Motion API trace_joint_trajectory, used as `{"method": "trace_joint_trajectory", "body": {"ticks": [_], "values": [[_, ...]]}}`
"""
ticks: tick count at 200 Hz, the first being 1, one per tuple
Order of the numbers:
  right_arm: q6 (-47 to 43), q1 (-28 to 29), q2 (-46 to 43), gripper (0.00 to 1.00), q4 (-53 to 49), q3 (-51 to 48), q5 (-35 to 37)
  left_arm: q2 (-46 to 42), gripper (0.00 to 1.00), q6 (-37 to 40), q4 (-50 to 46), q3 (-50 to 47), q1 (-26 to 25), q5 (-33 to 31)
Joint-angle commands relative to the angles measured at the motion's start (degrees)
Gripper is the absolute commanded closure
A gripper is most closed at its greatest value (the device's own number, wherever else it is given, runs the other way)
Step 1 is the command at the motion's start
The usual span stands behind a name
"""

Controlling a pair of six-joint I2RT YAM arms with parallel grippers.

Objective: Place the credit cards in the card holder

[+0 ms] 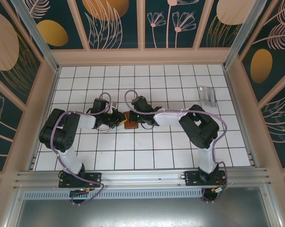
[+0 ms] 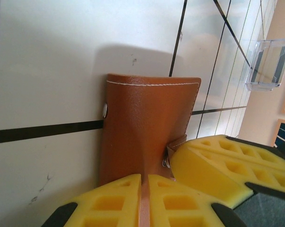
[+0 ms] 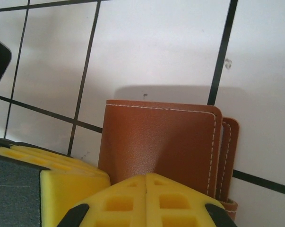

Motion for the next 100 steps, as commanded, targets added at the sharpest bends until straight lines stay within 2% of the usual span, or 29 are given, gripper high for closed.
{"method": "trace_joint_trajectory", "body": {"ticks": [1, 67, 87, 100], "values": [[-4.8, 3.6, 3.4, 1.00, -2.8, -5.5, 2.1, 1.9, 0.85, -0.7, -0.2, -1.2, -0.2, 0.2], [-11.8, 4.4, 1.6, 1.00, 5.7, -15.3, 3.0, 2.5, 0.85, -2.1, 1.5, -2.3, -0.2, -0.7], [-12.3, 2.9, 1.0, 1.00, 13.5, -21.1, -2.5, 2.6, 0.85, -2.4, 1.6, -2.5, -0.1, -1.1], [-13.3, 2.4, 2.6, 1.00, 14.5, -21.7, -3.7, 2.4, 0.85, -2.5, 1.7, -2.7, -0.2, -1.2]]}}
